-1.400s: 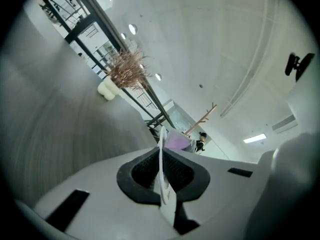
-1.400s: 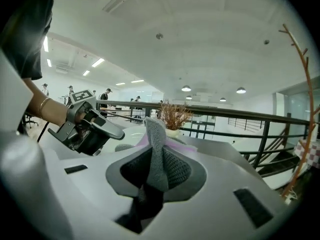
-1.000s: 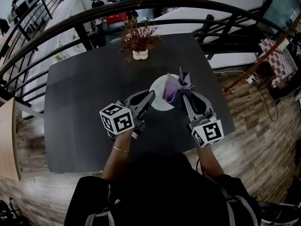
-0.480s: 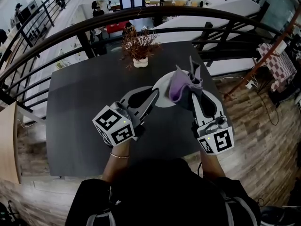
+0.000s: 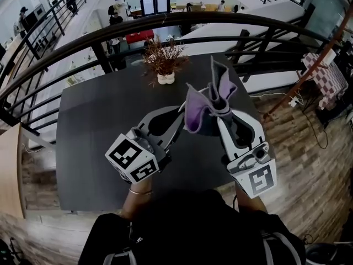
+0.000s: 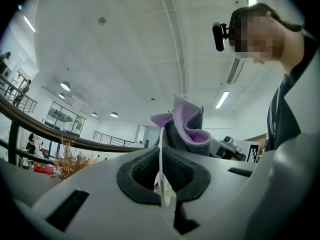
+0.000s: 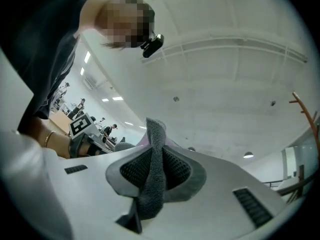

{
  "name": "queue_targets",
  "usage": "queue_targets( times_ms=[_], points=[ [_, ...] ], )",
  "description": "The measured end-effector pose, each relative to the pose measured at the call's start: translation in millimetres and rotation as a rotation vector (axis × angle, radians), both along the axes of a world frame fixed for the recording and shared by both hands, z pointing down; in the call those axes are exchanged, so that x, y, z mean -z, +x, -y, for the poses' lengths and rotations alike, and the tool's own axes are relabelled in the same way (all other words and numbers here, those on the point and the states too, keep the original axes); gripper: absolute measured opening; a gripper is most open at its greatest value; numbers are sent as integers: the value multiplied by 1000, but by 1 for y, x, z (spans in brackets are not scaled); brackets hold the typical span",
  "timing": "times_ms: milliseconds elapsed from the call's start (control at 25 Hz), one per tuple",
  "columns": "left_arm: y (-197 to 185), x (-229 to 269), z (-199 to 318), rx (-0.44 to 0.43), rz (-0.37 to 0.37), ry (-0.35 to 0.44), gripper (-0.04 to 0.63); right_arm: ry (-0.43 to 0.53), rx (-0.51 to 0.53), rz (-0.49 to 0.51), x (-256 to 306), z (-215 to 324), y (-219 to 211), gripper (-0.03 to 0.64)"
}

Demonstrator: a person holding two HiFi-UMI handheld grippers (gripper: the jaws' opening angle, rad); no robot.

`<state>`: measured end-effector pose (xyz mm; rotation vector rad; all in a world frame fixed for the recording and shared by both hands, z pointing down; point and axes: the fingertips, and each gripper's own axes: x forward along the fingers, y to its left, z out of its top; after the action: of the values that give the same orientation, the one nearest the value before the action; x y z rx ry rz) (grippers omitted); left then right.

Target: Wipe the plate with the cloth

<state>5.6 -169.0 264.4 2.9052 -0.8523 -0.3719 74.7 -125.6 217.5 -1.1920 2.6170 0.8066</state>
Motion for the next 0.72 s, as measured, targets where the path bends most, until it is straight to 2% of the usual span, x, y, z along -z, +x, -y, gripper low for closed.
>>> queue_targets(
  times_ms=[160,320,720],
  points=[
    [1,6,-4,-4,8,23,17,14,101,-18,4,-9,-31,58],
    [3,8,-10,-11,7,33,17,-34,188,-5,0,-11,-53,58],
    [3,14,-14,-6,8,31,17,-88,197,-16,-9,3,-57,58]
  ],
)
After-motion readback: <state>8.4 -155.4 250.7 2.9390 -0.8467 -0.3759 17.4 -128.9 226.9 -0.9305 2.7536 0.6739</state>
